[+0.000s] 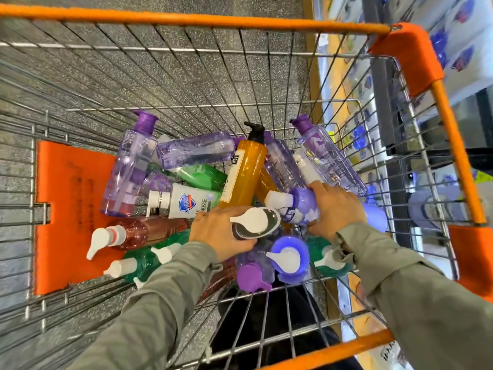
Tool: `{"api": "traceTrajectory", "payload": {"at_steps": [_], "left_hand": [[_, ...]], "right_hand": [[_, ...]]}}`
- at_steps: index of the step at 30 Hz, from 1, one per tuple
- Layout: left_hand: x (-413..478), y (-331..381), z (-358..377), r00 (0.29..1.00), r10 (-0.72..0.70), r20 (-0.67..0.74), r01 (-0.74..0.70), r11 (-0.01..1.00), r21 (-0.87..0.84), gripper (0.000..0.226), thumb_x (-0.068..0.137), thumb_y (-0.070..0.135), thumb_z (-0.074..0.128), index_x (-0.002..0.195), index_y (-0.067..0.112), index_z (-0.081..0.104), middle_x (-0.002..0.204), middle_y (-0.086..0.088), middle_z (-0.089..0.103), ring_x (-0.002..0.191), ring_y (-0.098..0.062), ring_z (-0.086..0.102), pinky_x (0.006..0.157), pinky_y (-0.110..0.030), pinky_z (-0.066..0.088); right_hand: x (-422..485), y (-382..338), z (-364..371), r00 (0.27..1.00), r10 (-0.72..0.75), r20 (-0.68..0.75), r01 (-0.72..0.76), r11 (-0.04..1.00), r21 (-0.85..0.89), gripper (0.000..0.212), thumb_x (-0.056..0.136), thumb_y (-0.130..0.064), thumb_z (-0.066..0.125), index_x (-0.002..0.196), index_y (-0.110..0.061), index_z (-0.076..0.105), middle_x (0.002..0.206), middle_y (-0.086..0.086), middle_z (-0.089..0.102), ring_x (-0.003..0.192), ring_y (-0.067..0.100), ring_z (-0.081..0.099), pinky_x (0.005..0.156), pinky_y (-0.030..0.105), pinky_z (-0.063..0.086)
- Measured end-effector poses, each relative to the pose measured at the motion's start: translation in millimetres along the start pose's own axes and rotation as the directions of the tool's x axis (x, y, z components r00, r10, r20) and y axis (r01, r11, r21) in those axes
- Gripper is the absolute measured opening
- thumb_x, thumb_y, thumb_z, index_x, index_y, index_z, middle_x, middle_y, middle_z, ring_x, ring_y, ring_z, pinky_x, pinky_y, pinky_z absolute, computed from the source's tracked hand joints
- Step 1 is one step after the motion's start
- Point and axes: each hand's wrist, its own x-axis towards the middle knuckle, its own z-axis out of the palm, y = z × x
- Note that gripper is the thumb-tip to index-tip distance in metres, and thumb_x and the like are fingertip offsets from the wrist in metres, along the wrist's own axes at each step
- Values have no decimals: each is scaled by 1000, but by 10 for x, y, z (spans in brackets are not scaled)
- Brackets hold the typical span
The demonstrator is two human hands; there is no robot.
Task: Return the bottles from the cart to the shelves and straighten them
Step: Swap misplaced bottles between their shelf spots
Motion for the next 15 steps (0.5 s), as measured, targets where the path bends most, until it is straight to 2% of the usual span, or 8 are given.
{"api": "traceTrajectory", "payload": {"at_steps": [6, 11, 15], "left_hand": [[102, 83, 13, 997, 10, 82, -25, 981, 190, 72, 70, 63, 67, 134, 45, 38, 130, 12, 56, 120, -19, 50, 101, -36, 32], [114, 89, -3, 995, 3, 97, -14, 994, 106, 66, 71, 60, 69, 130, 42, 45, 128, 11, 58, 119, -18, 52, 99, -33, 35], [90, 91, -21, 999, 26, 48, -28, 999, 32, 63, 70, 53, 74, 128, 39, 51, 122, 8, 63, 115, -18, 55, 95, -28, 37]], "right_hand": [[2, -20, 2, 1000, 0, -12, 0, 1000, -9, 79, 68, -35, 80, 131, -18, 34, 124, 4, 51, 115, 27, 48, 97, 39, 39], [-28, -43, -38, 998, 3, -63, -3, 1000, 8, 79, 67, -38, 80, 130, -18, 37, 122, 3, 53, 112, 27, 49, 93, 37, 41], [-26, -66, -27, 995, -14, -94, 15, 1000, 2, 74, 68, -36, 78, 129, -19, 39, 117, 4, 55, 108, 29, 50, 90, 38, 43]]}}
